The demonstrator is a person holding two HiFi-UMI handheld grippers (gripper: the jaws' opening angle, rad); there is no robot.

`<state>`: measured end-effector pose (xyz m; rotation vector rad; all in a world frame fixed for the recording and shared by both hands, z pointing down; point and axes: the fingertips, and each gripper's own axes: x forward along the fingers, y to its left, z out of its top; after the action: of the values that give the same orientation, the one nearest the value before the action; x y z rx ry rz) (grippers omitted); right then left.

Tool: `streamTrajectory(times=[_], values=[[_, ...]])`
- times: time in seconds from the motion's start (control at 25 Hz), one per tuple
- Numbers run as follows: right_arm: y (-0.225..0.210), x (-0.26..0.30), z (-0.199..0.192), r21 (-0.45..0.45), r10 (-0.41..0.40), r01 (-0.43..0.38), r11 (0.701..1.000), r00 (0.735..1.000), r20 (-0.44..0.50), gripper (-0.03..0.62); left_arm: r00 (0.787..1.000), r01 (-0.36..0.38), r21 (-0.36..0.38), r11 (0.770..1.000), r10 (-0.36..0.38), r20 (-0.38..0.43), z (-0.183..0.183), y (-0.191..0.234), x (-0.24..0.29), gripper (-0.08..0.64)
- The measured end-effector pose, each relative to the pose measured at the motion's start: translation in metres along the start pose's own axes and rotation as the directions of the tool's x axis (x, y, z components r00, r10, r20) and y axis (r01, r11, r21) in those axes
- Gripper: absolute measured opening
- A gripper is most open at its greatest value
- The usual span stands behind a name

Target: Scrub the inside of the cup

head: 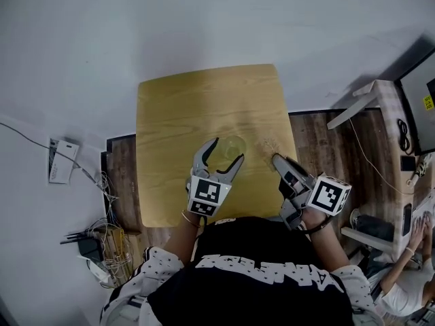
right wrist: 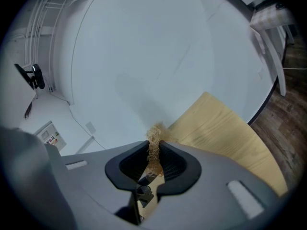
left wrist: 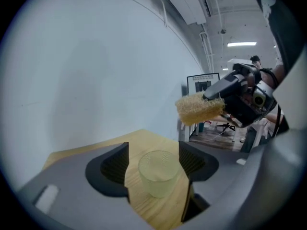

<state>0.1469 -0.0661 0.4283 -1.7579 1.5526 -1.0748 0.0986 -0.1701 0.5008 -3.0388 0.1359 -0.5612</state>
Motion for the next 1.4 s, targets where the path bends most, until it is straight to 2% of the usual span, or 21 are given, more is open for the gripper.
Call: streamTrajectory(times=[0.2, 0.36, 0.48, 0.6, 0.64, 0.8, 1.2, 1.4], values=[[0.000, 0.004, 0.006, -0.004, 0.020, -0.020, 1.000, 1.000, -0.001, 0.074, 0.997, -0.056, -0.012, 0.998, 0.057, 0.050, 0.027, 0.010, -0.013, 0.267], [-0.008, 0.003, 0.010, -0.025, 0.005, -0.005, 1.000, 1.000, 0.002, 0.074, 0.992, -0.104, -0.006, 0.995, 0.104, 0.076, 0.045, 0.016, -0.021, 0.150], [-0.011, 0.004, 0.013, -0.075, -0.013, 0.013, 0.997, 1.000, 0.000, 0.074, 0.991, -0.114, 0.015, 0.993, 0.113, 0.076, 0.051, 0.018, -0.026, 0.121], [-0.009, 0.006, 0.015, -0.133, -0.018, 0.016, 0.991, 1.000, -0.009, 0.074, 0.987, -0.140, 0.032, 0.990, 0.137, 0.078, 0.056, 0.020, -0.031, 0.012], [-0.009, 0.006, 0.016, -0.149, -0.017, 0.016, 0.989, 1.000, -0.009, 0.074, 0.987, -0.143, 0.037, 0.989, 0.140, 0.075, 0.057, 0.020, -0.032, 0.002], [-0.009, 0.006, 0.018, -0.186, -0.013, 0.010, 0.983, 1.000, -0.018, 0.074, 0.987, -0.147, 0.043, 0.988, 0.144, 0.064, 0.058, 0.018, -0.030, 0.002], [0.000, 0.007, 0.020, -0.261, 0.016, -0.027, 0.965, 0.999, -0.042, 0.072, 0.982, -0.177, 0.004, 0.984, 0.176, 0.072, 0.065, 0.021, -0.036, 0.002], [0.001, 0.009, 0.016, -0.262, 0.024, -0.039, 0.964, 0.998, -0.060, 0.072, 0.981, -0.186, -0.003, 0.982, 0.186, 0.061, 0.062, 0.022, -0.040, 0.002]])
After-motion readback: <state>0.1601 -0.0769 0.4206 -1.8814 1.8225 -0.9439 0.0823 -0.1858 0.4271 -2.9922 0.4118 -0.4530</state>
